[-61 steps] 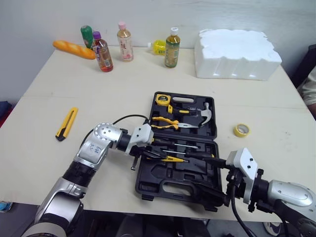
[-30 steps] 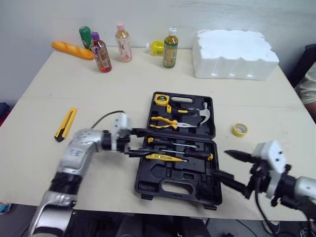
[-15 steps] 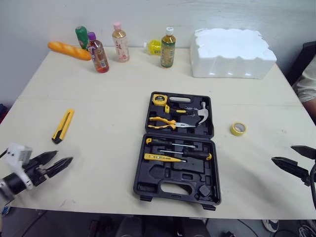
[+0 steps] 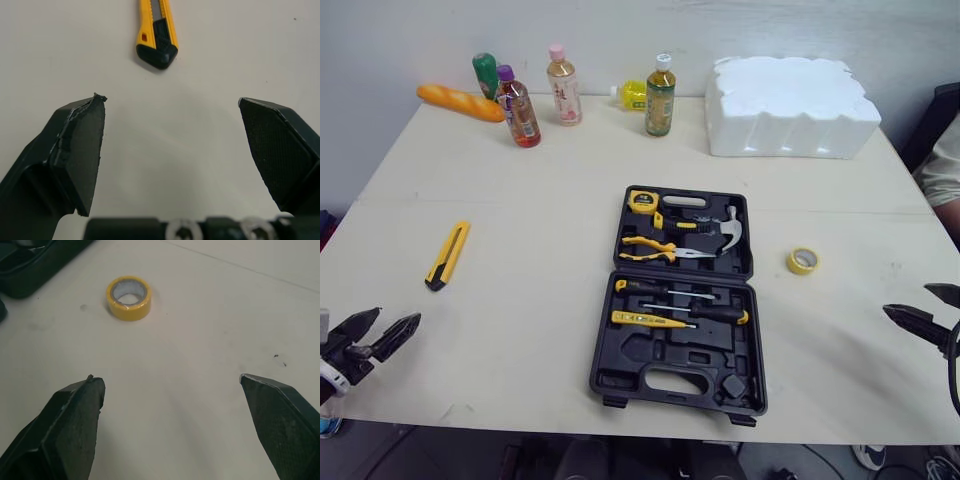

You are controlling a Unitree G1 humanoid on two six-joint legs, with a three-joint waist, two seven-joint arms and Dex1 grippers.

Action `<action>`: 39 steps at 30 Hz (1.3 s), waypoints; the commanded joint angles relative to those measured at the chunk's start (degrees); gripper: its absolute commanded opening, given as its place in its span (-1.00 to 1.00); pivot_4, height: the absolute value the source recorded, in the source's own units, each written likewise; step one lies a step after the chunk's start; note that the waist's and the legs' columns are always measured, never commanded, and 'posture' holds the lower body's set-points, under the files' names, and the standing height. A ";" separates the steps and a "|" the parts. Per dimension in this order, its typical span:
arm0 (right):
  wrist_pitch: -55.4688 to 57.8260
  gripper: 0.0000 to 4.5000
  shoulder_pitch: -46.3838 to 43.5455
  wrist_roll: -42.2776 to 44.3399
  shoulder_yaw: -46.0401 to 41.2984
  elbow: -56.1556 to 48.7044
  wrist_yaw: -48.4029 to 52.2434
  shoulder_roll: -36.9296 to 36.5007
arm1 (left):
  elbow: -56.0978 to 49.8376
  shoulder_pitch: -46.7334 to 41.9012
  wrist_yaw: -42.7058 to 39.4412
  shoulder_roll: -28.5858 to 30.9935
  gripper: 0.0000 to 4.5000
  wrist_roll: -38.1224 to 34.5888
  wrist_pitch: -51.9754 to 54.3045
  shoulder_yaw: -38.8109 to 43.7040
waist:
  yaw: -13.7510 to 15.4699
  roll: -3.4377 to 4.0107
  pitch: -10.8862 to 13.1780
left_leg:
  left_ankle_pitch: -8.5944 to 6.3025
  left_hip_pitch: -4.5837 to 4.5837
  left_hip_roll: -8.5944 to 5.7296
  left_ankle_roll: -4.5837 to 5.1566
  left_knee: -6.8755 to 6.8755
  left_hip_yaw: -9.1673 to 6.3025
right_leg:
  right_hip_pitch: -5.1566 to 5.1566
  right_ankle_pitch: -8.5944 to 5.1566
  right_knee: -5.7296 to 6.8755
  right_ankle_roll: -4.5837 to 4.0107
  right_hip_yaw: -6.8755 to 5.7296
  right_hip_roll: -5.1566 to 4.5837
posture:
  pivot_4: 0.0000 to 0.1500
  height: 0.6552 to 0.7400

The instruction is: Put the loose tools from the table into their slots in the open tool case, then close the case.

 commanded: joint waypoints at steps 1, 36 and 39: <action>2.34 1.00 -4.97 4.09 1.26 -7.93 -0.09 -2.26 | -2.85 -6.58 6.21 3.12 0.99 2.73 2.18 -4.62 | 0.01 0.00 0.00 | 0.05 0.01 0.00 -0.04 0.03 -0.01 | 0.00 0.04 0.05 0.01 0.00 0.01 | 1.00 1.00; 17.76 1.00 -28.29 28.31 27.18 -37.45 -5.83 0.74 | -10.50 -28.88 -10.84 16.69 -0.34 9.67 3.96 -35.40 | 0.85 -0.35 0.00 | 0.52 -0.73 0.04 -0.61 0.29 0.08 | -0.98 0.10 0.89 -0.06 0.07 0.13 | 1.00 1.00; 18.35 1.00 -25.42 27.99 25.92 -38.06 -5.56 -0.82 | -16.47 -29.91 -15.74 16.97 -0.34 8.41 3.56 -39.25 | 1.01 -0.29 -0.02 | 0.41 -1.02 0.02 -0.49 0.60 -0.10 | -0.99 0.11 0.79 -0.07 -0.04 0.08 | 1.00 1.00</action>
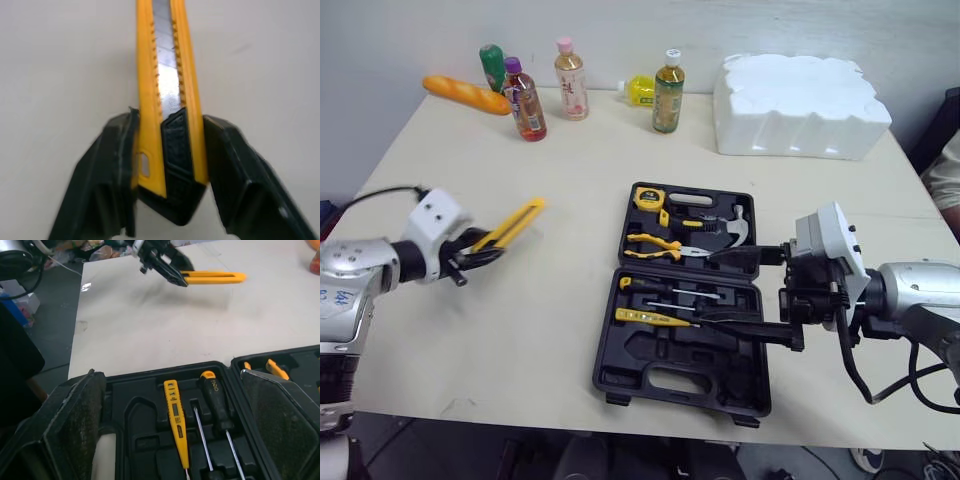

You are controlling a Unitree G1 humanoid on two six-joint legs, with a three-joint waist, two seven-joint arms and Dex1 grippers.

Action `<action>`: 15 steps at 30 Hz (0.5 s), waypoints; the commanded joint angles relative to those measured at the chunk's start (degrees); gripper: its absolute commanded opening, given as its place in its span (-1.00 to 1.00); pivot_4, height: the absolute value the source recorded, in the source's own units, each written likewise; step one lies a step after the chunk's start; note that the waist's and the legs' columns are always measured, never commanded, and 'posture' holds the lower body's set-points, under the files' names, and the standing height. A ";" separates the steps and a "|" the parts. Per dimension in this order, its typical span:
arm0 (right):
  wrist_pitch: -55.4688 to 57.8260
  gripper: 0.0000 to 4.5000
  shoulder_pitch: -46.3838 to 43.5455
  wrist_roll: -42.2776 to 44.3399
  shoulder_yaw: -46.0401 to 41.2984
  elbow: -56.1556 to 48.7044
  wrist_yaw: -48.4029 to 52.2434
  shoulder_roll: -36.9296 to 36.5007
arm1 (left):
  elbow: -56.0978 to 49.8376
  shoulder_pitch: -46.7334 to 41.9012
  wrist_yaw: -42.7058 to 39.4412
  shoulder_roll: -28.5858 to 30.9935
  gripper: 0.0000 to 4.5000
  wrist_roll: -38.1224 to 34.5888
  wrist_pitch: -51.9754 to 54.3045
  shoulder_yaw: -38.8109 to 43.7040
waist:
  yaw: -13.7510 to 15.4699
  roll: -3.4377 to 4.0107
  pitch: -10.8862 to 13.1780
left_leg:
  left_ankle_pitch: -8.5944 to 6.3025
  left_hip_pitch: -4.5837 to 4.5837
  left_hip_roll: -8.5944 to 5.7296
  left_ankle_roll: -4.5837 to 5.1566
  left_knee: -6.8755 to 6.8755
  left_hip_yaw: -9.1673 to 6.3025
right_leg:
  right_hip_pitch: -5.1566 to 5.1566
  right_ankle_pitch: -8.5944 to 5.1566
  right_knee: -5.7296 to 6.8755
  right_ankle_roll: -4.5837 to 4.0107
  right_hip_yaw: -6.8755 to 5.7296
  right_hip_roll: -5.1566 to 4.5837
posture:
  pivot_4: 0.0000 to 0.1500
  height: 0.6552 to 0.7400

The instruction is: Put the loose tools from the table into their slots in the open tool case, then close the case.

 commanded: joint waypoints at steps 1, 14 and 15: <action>1.45 1.00 5.46 0.32 -3.79 -3.10 1.11 -3.76 | -12.27 -2.92 -10.41 0.17 -0.34 -3.68 -0.13 -7.69 | 0.01 0.12 -0.01 | -0.03 -0.01 -0.02 0.04 0.04 0.03 | 0.01 0.00 -0.01 0.01 0.02 -0.02 | 1.00 1.00; 6.88 1.00 35.39 5.88 -22.39 -16.52 -3.75 -5.33 | -13.16 -20.82 -20.67 -17.15 -0.34 4.12 8.54 -39.79 | -0.50 0.08 0.07 | -0.06 0.08 -0.08 0.39 0.36 0.29 | 0.10 0.13 0.28 0.25 0.36 0.63 | 1.00 1.00; 6.71 1.00 36.36 5.75 -22.82 -16.79 -4.04 -5.30 | -12.99 -20.89 -20.98 -17.30 -0.34 4.65 8.40 -40.35 | -0.69 0.07 0.07 | -0.06 0.12 -0.07 0.40 0.35 0.31 | 0.10 0.13 0.31 0.25 0.41 0.63 | 1.00 1.00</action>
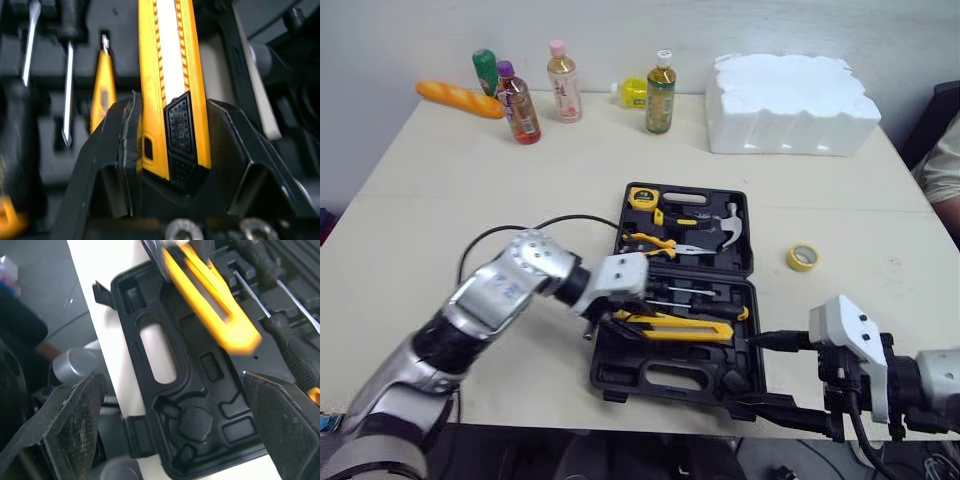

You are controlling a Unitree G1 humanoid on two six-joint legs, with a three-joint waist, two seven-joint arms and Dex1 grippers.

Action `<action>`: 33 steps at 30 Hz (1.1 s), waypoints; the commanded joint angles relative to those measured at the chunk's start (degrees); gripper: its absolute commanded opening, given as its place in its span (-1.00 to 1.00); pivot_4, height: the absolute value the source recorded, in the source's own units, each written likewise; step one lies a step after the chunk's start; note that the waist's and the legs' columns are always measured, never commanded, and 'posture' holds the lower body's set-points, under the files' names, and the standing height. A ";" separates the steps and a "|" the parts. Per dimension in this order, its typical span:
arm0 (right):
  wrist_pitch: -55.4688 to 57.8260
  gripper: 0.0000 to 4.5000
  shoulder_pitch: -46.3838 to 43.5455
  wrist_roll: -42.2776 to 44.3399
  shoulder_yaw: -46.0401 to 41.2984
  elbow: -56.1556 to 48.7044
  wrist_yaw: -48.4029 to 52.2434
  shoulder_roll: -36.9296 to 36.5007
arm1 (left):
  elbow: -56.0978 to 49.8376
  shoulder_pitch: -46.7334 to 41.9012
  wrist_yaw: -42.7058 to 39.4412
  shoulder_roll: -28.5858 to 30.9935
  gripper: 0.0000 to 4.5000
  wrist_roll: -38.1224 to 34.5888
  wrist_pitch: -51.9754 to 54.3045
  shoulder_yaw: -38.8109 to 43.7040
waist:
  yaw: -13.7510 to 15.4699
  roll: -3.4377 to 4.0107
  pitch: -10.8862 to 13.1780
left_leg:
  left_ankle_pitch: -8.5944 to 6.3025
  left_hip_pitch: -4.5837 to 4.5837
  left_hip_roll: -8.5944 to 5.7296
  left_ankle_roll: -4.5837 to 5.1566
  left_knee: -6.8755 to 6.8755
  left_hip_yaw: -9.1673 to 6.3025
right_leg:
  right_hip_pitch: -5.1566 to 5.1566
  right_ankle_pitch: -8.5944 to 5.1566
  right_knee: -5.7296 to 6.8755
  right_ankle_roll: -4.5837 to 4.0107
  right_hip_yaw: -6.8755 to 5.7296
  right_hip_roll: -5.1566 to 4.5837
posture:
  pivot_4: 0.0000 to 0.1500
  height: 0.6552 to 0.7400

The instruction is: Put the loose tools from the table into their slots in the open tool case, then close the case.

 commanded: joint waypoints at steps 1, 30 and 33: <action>-0.12 1.00 2.23 1.84 -2.81 -2.82 -1.73 0.52 | 0.63 -0.58 -0.87 0.34 -0.34 2.50 -0.33 -1.74 | -0.22 0.00 0.00 | 0.00 0.00 0.02 0.00 0.00 0.00 | -0.01 0.00 0.01 0.00 0.05 0.00 | 1.00 1.00; -6.02 1.00 5.36 1.01 1.31 -2.41 -8.31 3.93 | 15.16 8.31 -8.20 -11.73 -0.36 -0.60 -35.23 9.37 | 0.87 -0.01 -0.02 | 0.01 -0.03 -0.03 -0.02 0.31 -0.03 | 0.02 0.01 0.09 0.03 -0.06 -0.24 | 1.00 1.00; -6.16 1.00 5.12 0.78 1.51 -2.35 -8.36 3.75 | 17.33 8.75 -9.26 -12.22 -0.94 0.53 -38.08 8.65 | 0.88 -0.01 -0.03 | 0.01 -0.03 -0.03 -0.01 0.32 -0.03 | 0.02 0.02 0.11 0.03 -0.09 -0.19 | 1.00 1.00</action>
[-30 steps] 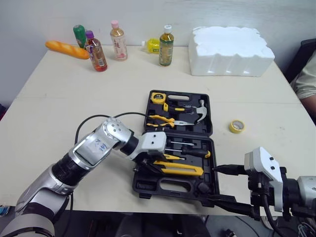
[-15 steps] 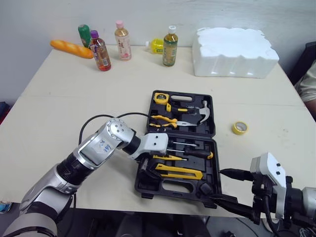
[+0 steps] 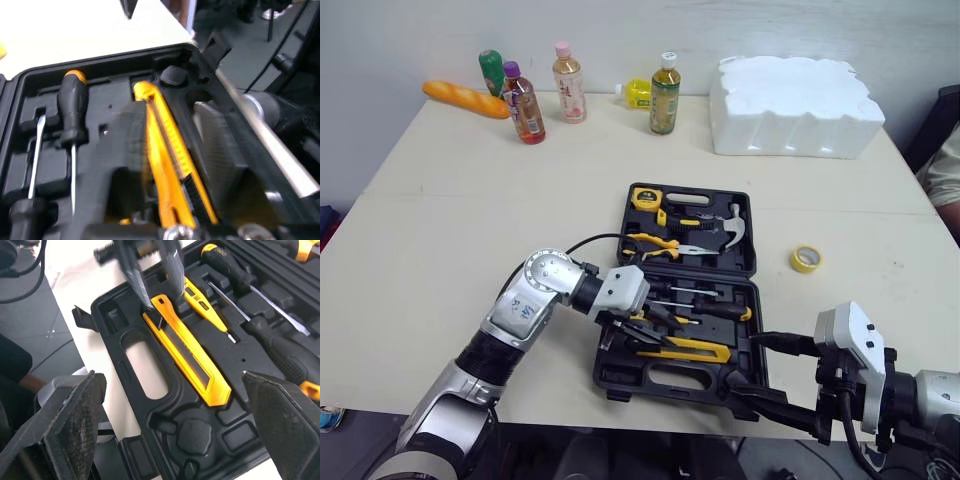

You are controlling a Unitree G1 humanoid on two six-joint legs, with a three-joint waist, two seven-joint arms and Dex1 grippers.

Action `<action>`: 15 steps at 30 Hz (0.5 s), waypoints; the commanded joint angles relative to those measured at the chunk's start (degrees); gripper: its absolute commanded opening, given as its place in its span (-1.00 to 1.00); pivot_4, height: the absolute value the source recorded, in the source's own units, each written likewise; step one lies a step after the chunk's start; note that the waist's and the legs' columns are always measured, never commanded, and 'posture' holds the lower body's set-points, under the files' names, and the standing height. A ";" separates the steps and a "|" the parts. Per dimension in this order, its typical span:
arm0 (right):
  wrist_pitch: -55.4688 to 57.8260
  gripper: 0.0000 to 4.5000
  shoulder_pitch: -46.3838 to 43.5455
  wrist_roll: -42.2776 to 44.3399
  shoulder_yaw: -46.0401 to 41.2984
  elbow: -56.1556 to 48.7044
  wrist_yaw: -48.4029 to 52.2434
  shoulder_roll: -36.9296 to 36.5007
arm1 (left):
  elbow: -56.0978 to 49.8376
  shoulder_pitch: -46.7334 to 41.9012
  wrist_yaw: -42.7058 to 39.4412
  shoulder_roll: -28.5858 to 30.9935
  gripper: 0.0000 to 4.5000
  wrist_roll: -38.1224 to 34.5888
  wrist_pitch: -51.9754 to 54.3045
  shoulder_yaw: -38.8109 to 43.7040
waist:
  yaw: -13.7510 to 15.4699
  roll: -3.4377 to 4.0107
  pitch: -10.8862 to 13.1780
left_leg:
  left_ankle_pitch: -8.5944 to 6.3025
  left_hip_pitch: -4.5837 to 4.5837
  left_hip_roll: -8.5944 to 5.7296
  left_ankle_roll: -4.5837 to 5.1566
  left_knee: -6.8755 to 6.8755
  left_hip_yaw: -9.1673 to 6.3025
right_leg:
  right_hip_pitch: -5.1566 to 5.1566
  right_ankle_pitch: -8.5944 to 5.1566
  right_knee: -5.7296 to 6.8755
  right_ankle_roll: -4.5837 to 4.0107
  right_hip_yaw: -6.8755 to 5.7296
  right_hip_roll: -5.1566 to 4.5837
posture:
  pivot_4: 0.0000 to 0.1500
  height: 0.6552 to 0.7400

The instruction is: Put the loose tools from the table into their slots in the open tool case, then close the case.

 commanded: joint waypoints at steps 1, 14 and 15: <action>-0.82 1.00 -0.40 0.09 -0.11 -1.24 -0.18 -0.53 | 1.08 0.22 -1.38 -0.52 -0.98 0.75 -3.34 -0.38 | 0.01 0.00 0.00 | 0.00 0.00 0.00 0.00 0.00 0.00 | 0.00 0.00 0.01 0.00 0.00 0.01 | 1.00 1.00; -1.99 1.00 -2.28 -3.94 1.34 -0.27 0.15 -0.79 | 13.16 -2.27 3.38 0.63 -0.98 20.79 -12.46 -11.63 | -0.07 -0.01 -0.26 | -0.09 0.54 -0.02 0.16 0.00 0.05 | 0.53 0.03 -0.08 0.05 0.05 0.16 | 1.00 1.00; -1.99 1.00 -2.36 -4.25 1.64 -0.26 0.19 -0.85 | 13.04 -1.93 3.86 -0.35 -0.98 19.50 -11.95 -11.03 | -0.05 0.03 -0.46 | -0.22 0.97 -0.01 0.39 -0.23 0.05 | 0.98 0.02 -0.45 0.05 0.06 0.09 | 1.00 1.00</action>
